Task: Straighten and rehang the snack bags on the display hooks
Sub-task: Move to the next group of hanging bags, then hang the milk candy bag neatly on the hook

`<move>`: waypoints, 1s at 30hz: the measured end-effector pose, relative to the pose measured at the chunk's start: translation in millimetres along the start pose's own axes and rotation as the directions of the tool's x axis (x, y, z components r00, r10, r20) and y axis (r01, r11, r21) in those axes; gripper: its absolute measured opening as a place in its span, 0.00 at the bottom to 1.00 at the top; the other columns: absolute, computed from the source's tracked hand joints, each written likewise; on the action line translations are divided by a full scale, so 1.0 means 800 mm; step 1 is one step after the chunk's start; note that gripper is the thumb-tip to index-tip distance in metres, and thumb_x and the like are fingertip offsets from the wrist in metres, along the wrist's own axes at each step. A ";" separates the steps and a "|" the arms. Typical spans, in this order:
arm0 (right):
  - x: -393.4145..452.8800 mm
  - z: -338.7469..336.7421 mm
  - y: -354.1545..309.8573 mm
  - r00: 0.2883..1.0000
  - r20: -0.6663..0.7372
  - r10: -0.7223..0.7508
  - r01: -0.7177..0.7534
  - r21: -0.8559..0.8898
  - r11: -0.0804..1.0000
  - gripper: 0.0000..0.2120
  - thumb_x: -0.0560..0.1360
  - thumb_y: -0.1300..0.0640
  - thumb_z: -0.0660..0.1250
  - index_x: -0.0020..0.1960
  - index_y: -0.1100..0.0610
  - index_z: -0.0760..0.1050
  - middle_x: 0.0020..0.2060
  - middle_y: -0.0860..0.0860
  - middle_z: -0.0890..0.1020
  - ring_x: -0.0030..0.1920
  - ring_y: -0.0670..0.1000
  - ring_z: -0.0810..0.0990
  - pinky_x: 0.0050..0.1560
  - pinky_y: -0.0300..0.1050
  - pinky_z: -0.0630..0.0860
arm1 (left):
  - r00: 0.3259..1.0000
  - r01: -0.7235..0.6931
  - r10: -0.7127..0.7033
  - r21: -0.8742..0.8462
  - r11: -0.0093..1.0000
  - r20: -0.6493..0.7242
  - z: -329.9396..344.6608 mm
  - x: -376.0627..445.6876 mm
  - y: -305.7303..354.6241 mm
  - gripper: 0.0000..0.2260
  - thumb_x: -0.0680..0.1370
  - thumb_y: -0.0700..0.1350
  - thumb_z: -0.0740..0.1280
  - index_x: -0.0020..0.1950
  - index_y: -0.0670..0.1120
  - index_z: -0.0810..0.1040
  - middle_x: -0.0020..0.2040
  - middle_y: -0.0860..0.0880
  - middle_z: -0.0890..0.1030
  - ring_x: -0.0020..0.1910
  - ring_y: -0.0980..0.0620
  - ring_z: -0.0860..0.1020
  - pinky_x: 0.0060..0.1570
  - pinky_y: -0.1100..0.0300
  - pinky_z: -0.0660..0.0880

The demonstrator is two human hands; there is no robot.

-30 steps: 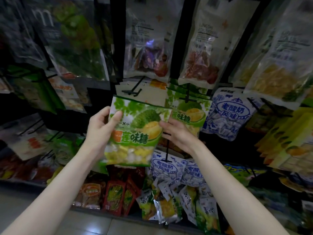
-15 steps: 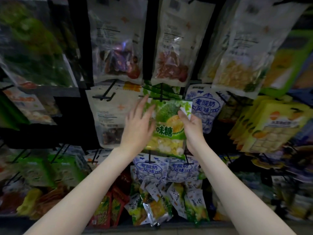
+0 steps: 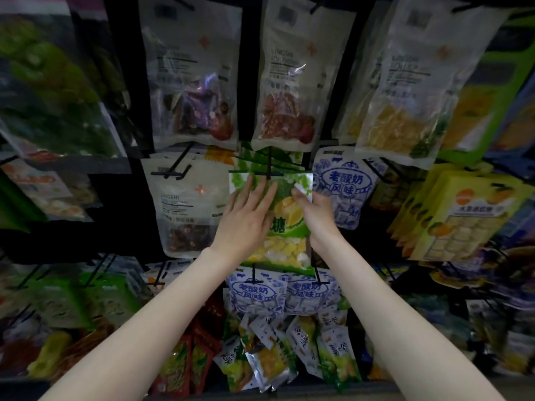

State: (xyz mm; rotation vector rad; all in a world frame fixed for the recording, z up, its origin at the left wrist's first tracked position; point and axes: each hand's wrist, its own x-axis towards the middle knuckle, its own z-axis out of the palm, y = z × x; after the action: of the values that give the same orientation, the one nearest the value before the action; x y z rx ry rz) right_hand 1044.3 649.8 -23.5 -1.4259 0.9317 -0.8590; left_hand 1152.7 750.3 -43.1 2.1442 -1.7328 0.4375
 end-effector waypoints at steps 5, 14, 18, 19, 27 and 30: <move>0.012 -0.016 0.005 1.000 -0.013 0.024 -0.025 -0.104 0.994 0.14 0.79 0.53 0.62 0.52 0.64 0.77 0.55 0.60 0.80 0.57 0.58 0.77 0.62 0.53 0.72 | 0.997 0.042 -0.042 0.008 0.999 0.060 0.015 0.009 -0.001 0.26 0.77 0.55 0.44 0.75 0.51 0.46 0.77 0.45 0.54 0.75 0.42 0.49 0.71 0.43 0.52; 0.017 -0.155 0.108 0.944 -0.168 0.284 -0.327 -0.358 0.875 0.07 0.76 0.64 0.62 0.52 0.59 0.76 0.45 0.56 0.80 0.45 0.54 0.79 0.46 0.47 0.76 | 0.978 0.120 -0.114 -0.023 0.993 0.175 0.067 0.005 0.045 0.33 0.79 0.48 0.58 0.76 0.44 0.41 0.75 0.37 0.38 0.75 0.38 0.41 0.72 0.44 0.48; 0.006 -0.181 0.157 0.937 -0.092 0.338 -0.302 -0.704 0.643 0.14 0.77 0.63 0.60 0.62 0.59 0.72 0.55 0.58 0.79 0.51 0.56 0.78 0.43 0.44 0.72 | 0.941 0.014 -0.012 -0.003 1.000 0.339 0.101 -0.029 0.076 0.31 0.81 0.47 0.55 0.76 0.47 0.39 0.71 0.41 0.29 0.72 0.40 0.33 0.73 0.45 0.45; 0.006 -0.179 0.169 0.935 -0.045 0.351 -0.265 -0.743 0.614 0.17 0.78 0.63 0.61 0.66 0.58 0.69 0.58 0.58 0.77 0.52 0.56 0.77 0.41 0.43 0.72 | 0.926 -0.005 0.000 0.012 1.000 0.379 0.106 -0.033 0.080 0.30 0.81 0.48 0.55 0.76 0.48 0.38 0.70 0.43 0.29 0.72 0.41 0.32 0.73 0.45 0.44; 0.046 -0.165 0.243 0.914 0.261 0.310 0.107 -0.894 0.436 0.34 0.77 0.61 0.64 0.76 0.54 0.50 0.75 0.53 0.55 0.73 0.57 0.56 0.70 0.49 0.60 | 0.821 0.022 -0.045 0.048 0.999 0.570 0.140 -0.036 0.104 0.27 0.82 0.48 0.52 0.77 0.48 0.42 0.77 0.48 0.42 0.76 0.48 0.40 0.73 0.50 0.42; 0.064 -0.163 0.261 0.889 0.304 0.343 0.162 -0.908 0.387 0.33 0.78 0.59 0.64 0.76 0.53 0.50 0.74 0.53 0.59 0.72 0.59 0.60 0.69 0.50 0.60 | 0.789 0.102 -0.111 0.049 0.994 0.605 0.149 -0.040 0.113 0.27 0.82 0.47 0.52 0.77 0.49 0.42 0.77 0.48 0.43 0.76 0.49 0.42 0.72 0.52 0.43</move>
State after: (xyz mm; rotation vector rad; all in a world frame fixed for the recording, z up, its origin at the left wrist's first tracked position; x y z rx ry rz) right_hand 934.4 546.8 -224.5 -2.3777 1.1588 0.2673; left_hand 1060.2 707.1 -157.3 2.5595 -1.8875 -0.3250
